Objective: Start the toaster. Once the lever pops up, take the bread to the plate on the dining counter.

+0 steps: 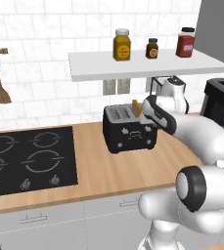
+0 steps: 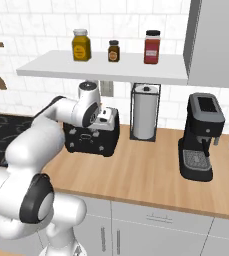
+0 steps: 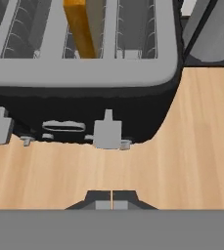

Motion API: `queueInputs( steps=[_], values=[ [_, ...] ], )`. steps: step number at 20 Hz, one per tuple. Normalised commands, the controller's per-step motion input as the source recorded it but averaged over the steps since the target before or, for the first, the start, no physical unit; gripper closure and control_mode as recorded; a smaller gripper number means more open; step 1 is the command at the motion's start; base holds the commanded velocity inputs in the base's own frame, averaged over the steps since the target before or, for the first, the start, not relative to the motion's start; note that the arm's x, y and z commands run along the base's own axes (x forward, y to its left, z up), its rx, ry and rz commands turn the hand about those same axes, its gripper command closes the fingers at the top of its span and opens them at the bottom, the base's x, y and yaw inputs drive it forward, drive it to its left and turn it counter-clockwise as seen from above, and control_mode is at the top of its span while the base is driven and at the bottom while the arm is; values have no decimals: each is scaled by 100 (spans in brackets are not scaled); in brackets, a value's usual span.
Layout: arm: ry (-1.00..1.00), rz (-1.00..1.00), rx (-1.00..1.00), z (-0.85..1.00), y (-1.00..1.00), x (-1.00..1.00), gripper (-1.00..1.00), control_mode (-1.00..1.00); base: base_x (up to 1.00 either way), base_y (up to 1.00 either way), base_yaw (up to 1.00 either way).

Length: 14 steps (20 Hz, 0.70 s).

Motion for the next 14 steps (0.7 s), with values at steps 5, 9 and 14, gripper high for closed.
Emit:
queueInputs(
  steps=[5, 9, 14],
  values=[
    [0, 0, -2, -20, 0, 29, 100, -100, 0, 0, 0],
    [0, 0, -3, -25, 0, 32, 100, -100, 0, 0, 0],
    [0, 0, -2, -25, 0, 38, 100, -100, 0, 0, 0]
  ],
)
